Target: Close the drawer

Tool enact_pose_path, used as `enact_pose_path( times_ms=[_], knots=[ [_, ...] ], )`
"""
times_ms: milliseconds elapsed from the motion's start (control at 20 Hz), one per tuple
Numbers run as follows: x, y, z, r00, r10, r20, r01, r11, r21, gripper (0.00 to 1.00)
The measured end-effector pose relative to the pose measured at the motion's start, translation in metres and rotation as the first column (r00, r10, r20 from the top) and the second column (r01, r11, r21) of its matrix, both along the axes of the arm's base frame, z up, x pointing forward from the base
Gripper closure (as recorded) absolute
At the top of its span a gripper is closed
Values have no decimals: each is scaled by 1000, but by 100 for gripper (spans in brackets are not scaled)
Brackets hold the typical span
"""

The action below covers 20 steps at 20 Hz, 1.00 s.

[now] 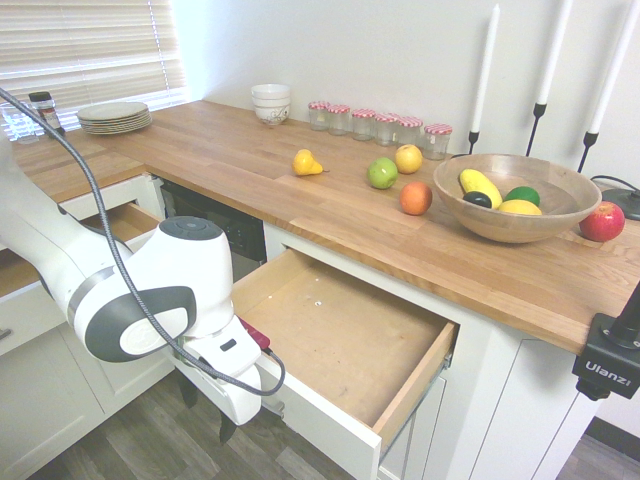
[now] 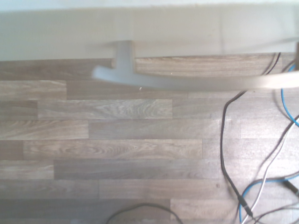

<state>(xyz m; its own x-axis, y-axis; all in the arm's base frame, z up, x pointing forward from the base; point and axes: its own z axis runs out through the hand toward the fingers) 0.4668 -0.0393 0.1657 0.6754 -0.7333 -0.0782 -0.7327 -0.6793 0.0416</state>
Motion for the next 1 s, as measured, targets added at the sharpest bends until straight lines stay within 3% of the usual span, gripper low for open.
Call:
enact_pose_path(
  times_ms=[350, 650, 850, 900, 1000],
  knots=[
    [25, 1, -37, 998, 61, 27, -62, 998, 12, 0],
    [36, 3, -35, 988, 89, 128, -91, 996, 7, 0],
    [34, 4, -46, 987, 95, 131, -96, 995, 3, 0],
    [33, 4, -47, 987, 97, 129, -98, 995, 2, 100],
    [34, 6, -48, 986, 102, 130, -102, 995, -3, 100]
  ],
)
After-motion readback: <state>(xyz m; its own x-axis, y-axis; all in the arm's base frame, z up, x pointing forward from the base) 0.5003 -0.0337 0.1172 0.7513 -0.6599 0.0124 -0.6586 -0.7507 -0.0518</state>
